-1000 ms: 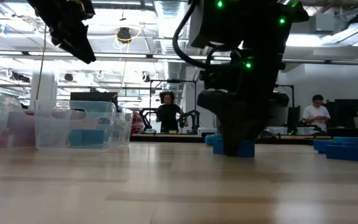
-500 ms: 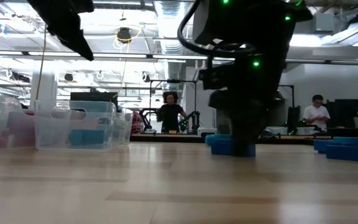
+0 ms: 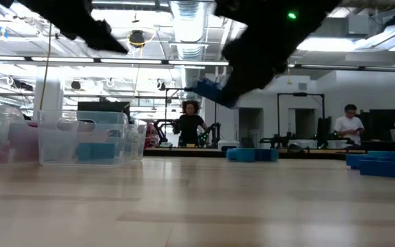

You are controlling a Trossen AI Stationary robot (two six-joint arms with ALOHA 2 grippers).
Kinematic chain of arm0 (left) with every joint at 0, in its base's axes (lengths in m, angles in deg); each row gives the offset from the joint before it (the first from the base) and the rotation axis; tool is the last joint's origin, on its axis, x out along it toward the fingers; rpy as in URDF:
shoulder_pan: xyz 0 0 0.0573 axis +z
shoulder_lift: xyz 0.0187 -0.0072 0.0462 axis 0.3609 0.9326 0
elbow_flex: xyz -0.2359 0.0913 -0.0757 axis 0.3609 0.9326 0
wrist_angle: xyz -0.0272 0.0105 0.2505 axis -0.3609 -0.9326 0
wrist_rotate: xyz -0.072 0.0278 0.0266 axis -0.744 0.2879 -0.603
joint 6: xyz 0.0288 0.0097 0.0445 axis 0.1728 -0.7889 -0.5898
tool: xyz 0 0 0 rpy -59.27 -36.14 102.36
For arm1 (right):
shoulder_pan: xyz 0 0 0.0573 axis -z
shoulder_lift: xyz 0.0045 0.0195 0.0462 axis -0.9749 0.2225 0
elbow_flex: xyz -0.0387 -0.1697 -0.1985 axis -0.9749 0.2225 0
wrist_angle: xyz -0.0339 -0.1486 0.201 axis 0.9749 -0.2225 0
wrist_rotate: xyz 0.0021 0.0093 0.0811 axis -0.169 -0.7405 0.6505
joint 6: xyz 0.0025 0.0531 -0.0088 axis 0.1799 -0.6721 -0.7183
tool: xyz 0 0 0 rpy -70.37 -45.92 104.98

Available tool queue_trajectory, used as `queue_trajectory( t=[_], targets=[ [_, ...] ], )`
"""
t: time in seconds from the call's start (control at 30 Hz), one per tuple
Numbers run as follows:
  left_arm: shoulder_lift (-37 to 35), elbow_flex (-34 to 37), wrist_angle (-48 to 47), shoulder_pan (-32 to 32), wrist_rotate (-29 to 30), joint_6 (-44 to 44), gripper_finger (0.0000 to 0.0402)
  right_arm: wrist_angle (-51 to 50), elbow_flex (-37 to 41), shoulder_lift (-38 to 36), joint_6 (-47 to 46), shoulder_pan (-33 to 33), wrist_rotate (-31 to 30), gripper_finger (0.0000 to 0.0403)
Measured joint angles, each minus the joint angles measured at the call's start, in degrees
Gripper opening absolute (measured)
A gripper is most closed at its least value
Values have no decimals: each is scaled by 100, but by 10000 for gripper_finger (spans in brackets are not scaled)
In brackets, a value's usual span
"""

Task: Sort blocks
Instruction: Put the blue game piece into the blue bin

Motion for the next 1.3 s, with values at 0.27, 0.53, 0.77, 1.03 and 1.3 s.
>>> queue_trajectory(
  t=[0.27, 0.53, 0.77, 1.03, 1.3],
  targets=[
    [853, 128, 1455, -713, -4, -1464, 235, 1460, -1, 0, 1568, 138, 340, 108],
    [1709, 128, 2853, -986, 191, -1950, 235, 2215, -1, 2, 2229, 222, 688, 108],
    [2106, 126, 3550, -984, 360, -2075, 235, 2959, -1, 2, 2835, 193, 689, 108],
    [2233, 126, 3841, -990, 369, -2178, 235, 3717, -1, 2, 3334, 110, 678, 108],
    [2223, 126, 3967, -999, 337, -2110, 215, 4192, -1, 4, 3721, 62, 645, 108]
  ],
)
